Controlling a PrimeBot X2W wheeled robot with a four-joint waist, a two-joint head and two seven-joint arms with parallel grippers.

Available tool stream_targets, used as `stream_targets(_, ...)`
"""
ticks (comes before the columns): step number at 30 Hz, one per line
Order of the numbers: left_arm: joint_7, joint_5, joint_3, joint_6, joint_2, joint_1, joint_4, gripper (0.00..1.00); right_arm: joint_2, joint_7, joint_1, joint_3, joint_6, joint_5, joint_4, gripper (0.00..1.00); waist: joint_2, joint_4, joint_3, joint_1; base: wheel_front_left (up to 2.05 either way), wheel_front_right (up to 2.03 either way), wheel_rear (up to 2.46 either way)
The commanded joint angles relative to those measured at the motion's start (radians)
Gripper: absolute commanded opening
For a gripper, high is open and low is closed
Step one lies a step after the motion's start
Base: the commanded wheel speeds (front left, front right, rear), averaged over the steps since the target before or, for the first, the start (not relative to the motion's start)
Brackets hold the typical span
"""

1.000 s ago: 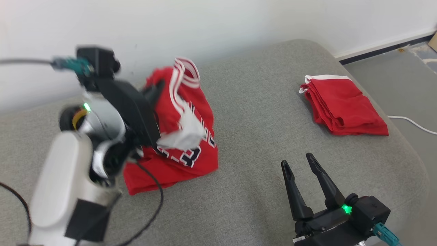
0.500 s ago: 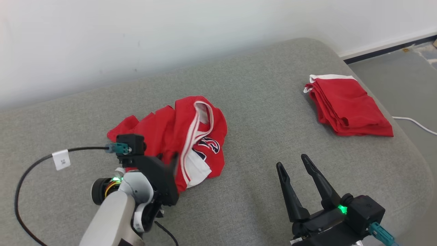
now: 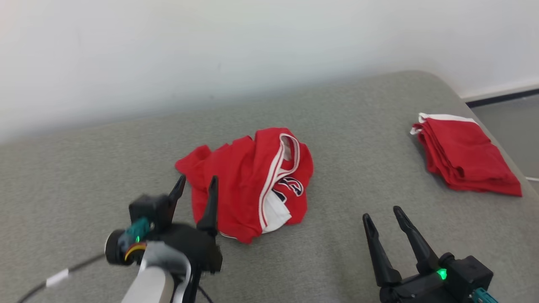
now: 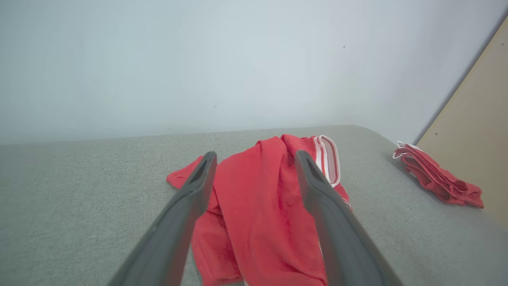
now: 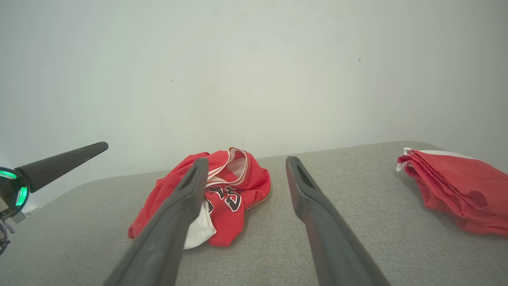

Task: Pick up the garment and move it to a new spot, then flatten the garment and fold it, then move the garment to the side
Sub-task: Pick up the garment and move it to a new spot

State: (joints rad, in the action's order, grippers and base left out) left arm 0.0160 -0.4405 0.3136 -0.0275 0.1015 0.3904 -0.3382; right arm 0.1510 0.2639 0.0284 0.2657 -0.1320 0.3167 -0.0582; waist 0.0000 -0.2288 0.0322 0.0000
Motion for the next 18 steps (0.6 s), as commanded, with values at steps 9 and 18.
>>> stream_targets(9, 0.224, 0.057, -0.016, -0.036, 0.047, -0.269, 0.107, 1.0, -0.008, 0.0, -0.061, -0.074, 0.002, 0.0, 0.019, 1.0, 0.0, 0.132, -0.055, 0.0, 0.0, 0.0, 0.0)
stream_targets(18, 0.249, 0.16, -0.17, -0.071, 0.038, -0.467, 0.287, 1.0, -0.019, 0.0, -0.085, -0.143, 0.002, -0.01, -0.026, 1.0, 0.0, 0.195, -0.063, 0.0, 0.0, 0.0, 0.0)
